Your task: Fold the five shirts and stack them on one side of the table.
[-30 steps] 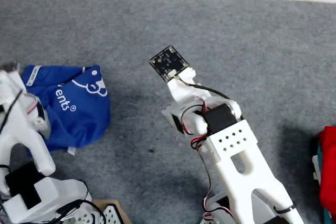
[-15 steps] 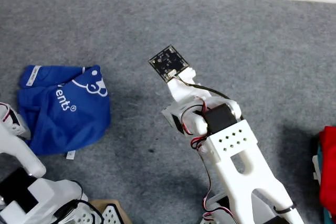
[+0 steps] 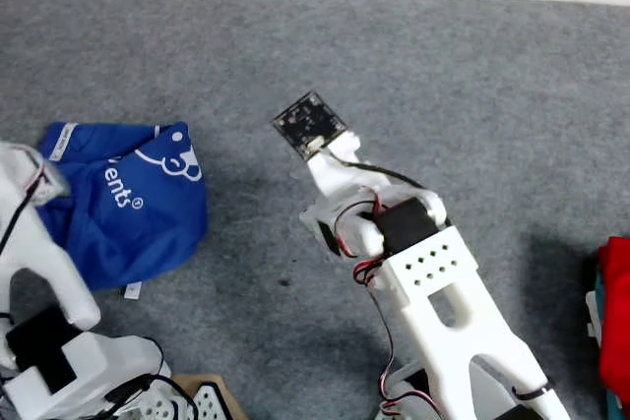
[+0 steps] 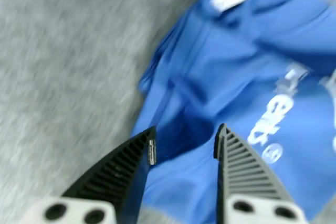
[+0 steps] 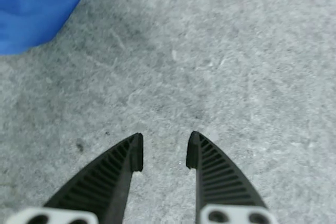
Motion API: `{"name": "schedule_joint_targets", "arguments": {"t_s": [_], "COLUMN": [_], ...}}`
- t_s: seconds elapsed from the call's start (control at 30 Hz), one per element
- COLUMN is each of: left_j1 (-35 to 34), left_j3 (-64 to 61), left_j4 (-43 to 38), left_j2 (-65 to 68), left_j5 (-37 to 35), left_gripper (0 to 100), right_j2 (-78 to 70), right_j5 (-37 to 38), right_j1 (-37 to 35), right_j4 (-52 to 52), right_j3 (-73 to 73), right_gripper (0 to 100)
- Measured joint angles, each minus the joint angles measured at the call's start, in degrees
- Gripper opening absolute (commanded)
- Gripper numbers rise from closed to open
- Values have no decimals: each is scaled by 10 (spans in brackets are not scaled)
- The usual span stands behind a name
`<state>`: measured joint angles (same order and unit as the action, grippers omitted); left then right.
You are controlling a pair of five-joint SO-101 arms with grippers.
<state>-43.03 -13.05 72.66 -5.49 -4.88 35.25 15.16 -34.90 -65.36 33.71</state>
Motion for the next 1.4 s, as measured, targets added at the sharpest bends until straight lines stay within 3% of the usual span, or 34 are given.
{"name": "schedule_joint_targets", "arguments": {"t_s": [0.23,0.8,1.2,1.4], "left_j1": [4,4,3,7], "left_j3": [11,184,198,198], "left_j4": [-90,-99,-99,-100], "left_j2": [24,273,303,303], "left_j5": [-51,-55,-56,-56], "left_gripper": [193,193,191,19], "right_j2": [0,0,0,0], "right_j5": [11,25,25,25], "right_j1": [-1,-1,-1,-1], "right_j4": [0,0,0,0], "right_j3": [3,3,3,3], "right_gripper": [147,147,147,147]}}
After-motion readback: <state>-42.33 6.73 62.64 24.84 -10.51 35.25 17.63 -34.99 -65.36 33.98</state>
